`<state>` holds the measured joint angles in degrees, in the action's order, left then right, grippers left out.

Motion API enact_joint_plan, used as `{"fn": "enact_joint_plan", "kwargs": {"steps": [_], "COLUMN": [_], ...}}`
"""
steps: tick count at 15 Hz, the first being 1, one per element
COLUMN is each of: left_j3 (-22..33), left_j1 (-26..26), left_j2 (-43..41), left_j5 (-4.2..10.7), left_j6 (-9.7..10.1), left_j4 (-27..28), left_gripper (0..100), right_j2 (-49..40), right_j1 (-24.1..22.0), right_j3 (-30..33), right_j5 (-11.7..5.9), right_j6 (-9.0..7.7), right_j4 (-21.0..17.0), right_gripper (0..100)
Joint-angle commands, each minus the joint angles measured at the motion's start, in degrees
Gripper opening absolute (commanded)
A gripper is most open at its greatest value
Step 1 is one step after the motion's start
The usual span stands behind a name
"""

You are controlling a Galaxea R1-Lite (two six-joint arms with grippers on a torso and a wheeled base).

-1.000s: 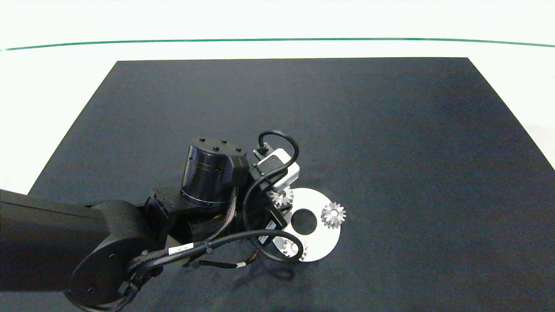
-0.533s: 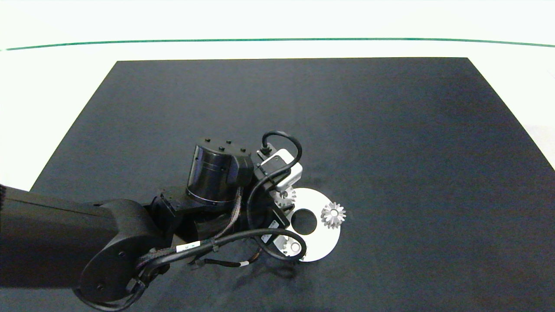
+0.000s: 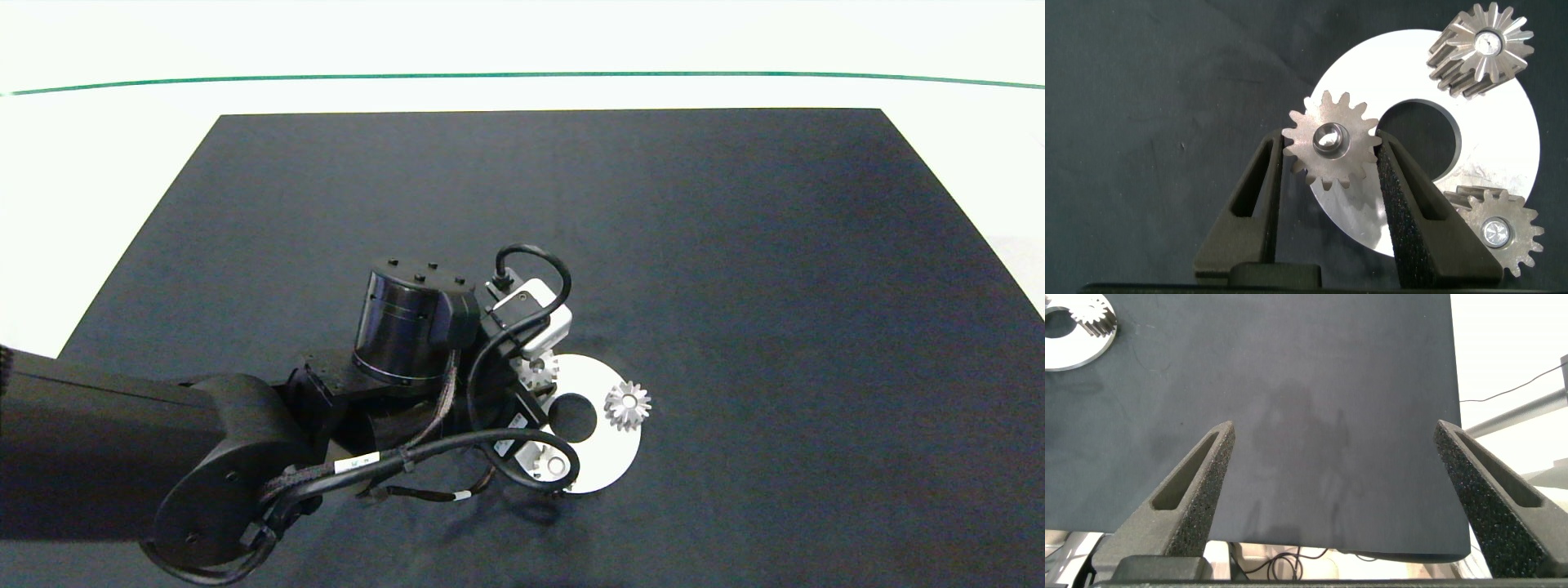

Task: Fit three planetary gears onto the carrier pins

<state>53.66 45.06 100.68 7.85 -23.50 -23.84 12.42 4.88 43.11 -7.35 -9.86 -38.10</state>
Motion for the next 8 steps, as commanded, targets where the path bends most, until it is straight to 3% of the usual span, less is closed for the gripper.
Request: {"fn": "enact_joint_plan", "kwargs": {"steps": [1, 8], "left_j3": [0.04, -0.05], "left_j1": [0.91, 1.09], "left_j2": [0.74, 1.36], "left_j5": [0.06, 0.06], "left_j6": [-0.14, -0.05], "left_j4": [-0.24, -0.33], "left_gripper": [7, 7], "right_j2": [-0.03, -0.03], "right_j1": [0.05, 0.05], "right_j3": [0.05, -0.04], "right_j5": [-0.12, -0.12], "right_j6": [-0.07, -0.07], "right_j4": [-0.22, -0.22], "right_gripper": [100, 100]}}
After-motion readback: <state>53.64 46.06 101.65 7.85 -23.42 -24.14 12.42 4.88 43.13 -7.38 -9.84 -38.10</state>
